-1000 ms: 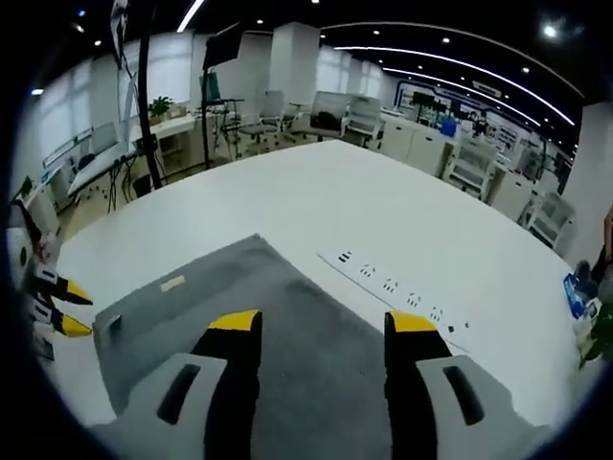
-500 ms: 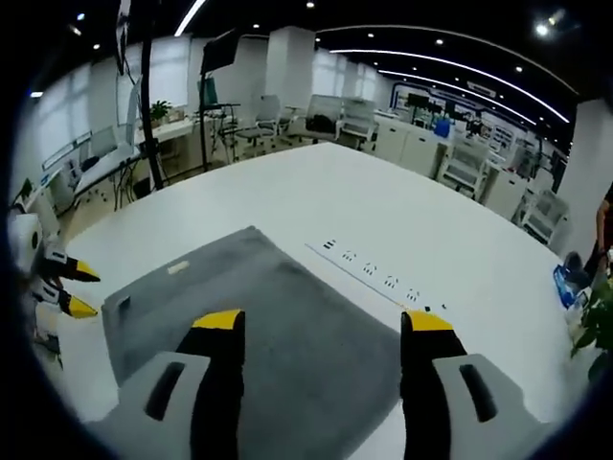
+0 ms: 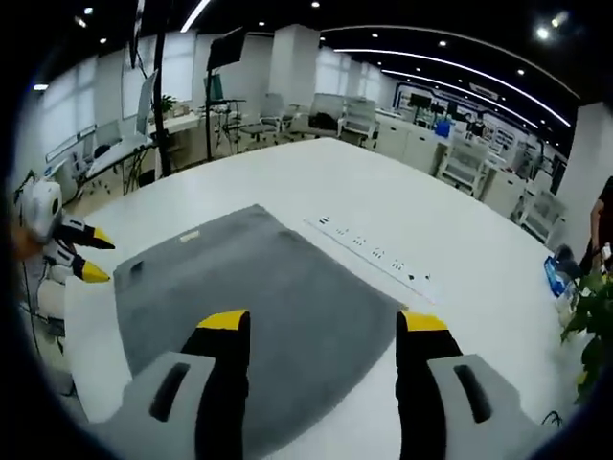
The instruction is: Fold the towel on the table until its edges align and the towel forms a compact rectangular stack.
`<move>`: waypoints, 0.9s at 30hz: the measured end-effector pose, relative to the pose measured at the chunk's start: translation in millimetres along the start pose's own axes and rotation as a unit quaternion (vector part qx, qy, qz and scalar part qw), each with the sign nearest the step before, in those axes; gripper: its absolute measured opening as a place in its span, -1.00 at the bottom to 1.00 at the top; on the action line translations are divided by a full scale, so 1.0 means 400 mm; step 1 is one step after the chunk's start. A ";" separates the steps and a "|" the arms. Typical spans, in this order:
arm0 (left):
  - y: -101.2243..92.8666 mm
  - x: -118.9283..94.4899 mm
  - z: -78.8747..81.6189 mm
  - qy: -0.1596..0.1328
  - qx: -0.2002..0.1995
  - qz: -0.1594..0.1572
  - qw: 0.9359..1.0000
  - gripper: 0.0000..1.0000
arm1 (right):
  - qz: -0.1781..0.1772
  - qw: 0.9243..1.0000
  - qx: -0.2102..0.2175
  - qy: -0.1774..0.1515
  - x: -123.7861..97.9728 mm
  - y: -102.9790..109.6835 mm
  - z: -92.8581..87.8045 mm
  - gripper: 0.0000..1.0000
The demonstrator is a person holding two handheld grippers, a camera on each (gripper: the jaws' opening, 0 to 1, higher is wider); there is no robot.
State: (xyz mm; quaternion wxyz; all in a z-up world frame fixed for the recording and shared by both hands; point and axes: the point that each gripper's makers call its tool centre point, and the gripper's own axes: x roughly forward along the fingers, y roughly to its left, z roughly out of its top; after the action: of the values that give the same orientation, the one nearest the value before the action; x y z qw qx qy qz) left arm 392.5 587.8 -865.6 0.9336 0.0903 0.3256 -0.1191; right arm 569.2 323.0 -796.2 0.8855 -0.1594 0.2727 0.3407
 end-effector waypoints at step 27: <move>-0.026 0.068 -0.080 0.060 0.029 -0.028 0.997 -0.50 | 0.070 0.994 0.015 0.085 -0.011 0.112 -0.271 -0.49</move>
State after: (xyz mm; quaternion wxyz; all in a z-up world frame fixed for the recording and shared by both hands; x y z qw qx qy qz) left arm 391.5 581.3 -908.3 0.9059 0.1150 0.3795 -0.1487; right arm 494.7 302.1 -884.6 0.8356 -0.1551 0.3620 0.3830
